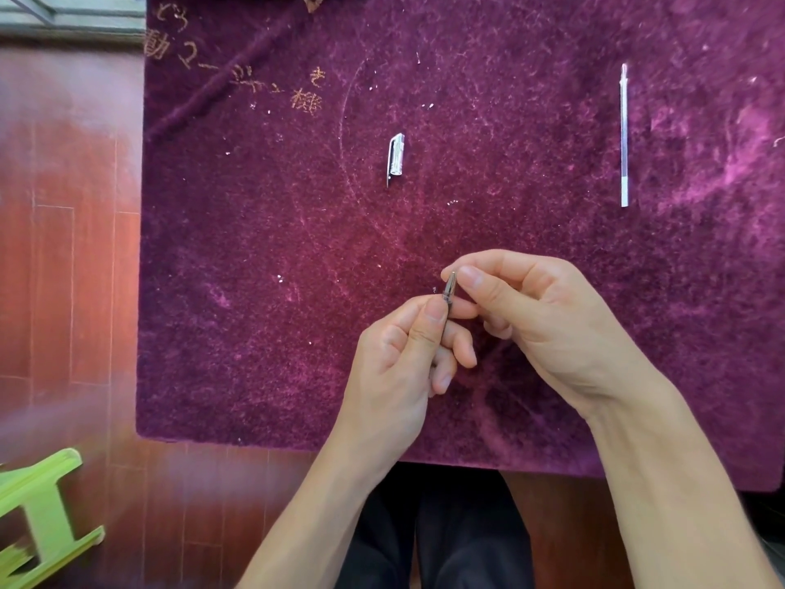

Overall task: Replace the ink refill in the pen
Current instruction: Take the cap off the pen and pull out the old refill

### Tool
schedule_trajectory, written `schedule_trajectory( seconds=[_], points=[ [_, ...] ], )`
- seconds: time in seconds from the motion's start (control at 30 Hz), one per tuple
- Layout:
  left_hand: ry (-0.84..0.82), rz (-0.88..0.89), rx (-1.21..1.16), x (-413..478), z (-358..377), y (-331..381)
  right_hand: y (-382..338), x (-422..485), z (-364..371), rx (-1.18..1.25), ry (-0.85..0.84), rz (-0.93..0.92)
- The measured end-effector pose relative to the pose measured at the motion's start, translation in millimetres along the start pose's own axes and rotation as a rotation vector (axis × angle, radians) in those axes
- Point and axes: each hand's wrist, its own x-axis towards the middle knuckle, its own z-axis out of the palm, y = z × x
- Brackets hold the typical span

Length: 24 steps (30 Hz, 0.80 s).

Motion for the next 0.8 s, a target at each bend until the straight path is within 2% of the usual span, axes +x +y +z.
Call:
schedule_trajectory(
  seconds=[0.17,0.8],
  points=[
    [-0.011,0.001,0.086,3.6,0.8,3.7,-4.9,1.7,-1.1,-0.044,0.019,-0.047],
    [-0.017,-0.032,0.044,4.8,4.8,2.3,-11.6,4.7,-16.8,-0.11,-0.088,-0.036]
  ],
)
